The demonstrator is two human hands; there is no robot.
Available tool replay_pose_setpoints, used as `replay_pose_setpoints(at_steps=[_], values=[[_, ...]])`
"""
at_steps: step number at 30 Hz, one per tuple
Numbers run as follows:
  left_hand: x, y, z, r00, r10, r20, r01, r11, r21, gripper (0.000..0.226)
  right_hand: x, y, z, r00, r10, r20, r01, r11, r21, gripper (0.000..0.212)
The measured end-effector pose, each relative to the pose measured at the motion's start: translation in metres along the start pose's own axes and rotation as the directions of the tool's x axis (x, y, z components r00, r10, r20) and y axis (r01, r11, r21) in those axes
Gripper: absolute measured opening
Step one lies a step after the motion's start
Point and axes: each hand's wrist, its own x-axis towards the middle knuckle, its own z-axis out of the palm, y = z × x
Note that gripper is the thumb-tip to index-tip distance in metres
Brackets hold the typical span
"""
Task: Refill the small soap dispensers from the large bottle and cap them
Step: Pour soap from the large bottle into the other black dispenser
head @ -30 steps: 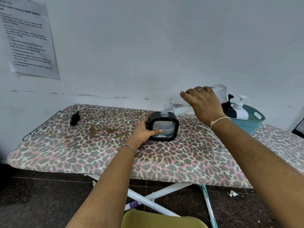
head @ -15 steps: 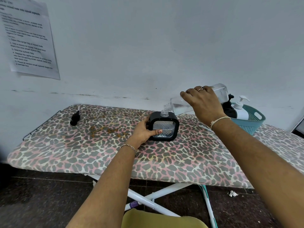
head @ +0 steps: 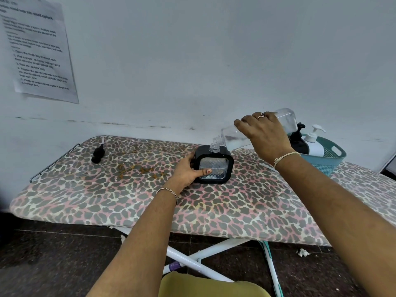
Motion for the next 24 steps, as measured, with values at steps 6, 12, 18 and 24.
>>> replay_pose_setpoints(at_steps=[6, 12, 18, 24], values=[[-0.0015, 0.0009, 0.0004, 1.0, 0.006, 0.002, -0.006, 1.0, -0.006, 0.094, 0.0008, 0.0003, -0.0026, 1.0, 0.0, 0.004, 0.0, 1.0, 0.0, 0.059], [-0.0014, 0.0009, -0.0006, 1.0, 0.014, -0.003, -0.014, 1.0, -0.019, 0.092, 0.0004, 0.0, -0.0022, 1.0, 0.006, 0.013, -0.006, 1.0, -0.003, 0.059], [-0.0007, 0.0007, -0.0006, 1.0, 0.008, 0.0, -0.008, 1.0, -0.013, 0.095, 0.0013, 0.0002, -0.0036, 1.0, -0.003, 0.015, 0.003, 1.0, -0.012, 0.06], [-0.0012, 0.0007, -0.0004, 1.0, 0.012, 0.004, -0.012, 0.999, -0.034, 0.094, 0.0023, 0.0004, -0.0049, 1.0, -0.001, 0.018, 0.001, 1.0, -0.027, 0.06]])
